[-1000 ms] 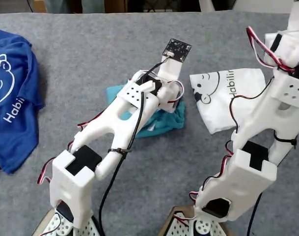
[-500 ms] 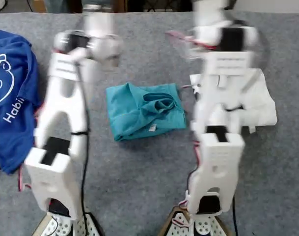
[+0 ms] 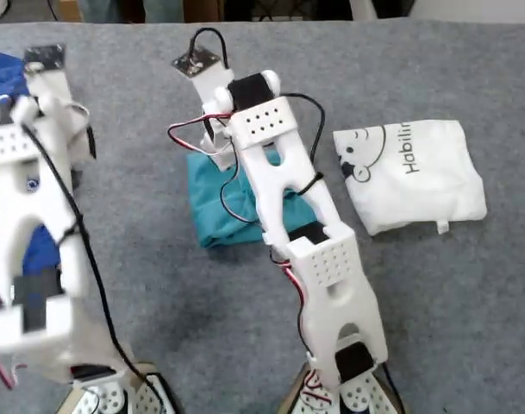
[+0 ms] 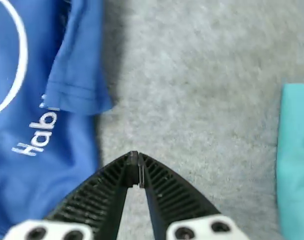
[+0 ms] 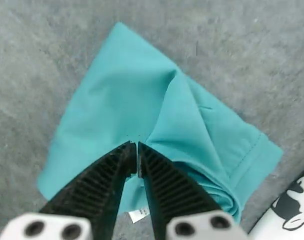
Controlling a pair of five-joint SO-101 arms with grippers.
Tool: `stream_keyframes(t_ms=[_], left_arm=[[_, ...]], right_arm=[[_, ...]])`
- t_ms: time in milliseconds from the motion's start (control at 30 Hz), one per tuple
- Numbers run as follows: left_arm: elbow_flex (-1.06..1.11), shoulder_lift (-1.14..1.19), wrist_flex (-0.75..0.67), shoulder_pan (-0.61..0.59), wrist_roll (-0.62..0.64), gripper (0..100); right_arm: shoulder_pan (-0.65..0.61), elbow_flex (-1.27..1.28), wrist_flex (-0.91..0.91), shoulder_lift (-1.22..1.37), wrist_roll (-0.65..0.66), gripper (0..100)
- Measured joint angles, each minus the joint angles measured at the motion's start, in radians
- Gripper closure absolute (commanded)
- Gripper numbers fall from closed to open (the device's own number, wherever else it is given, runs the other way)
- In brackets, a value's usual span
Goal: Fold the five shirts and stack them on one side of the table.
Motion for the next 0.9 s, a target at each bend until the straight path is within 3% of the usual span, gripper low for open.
stream_keyframes(t_ms=[233,433,633,900], left_arm=[[0.62,-0.305,-0.535,0.097,-0.014,97],[0.783,-0.259,-0.844,0.16,0.034,97],[0.75,-0.029,-0.937,0.195,0.068,97],[0.64,0.069,-0.853,0.204,0.068,97]], right_arm=[[0.0,0.101,-0.002,0.0,0.0,98.3],[0.017,0.126,0.002,0.0,0.0,98.3],[0.129,0.135,0.002,0.005,0.0,98.3],[0.249,0.106,-0.184,0.114,0.0,98.3]])
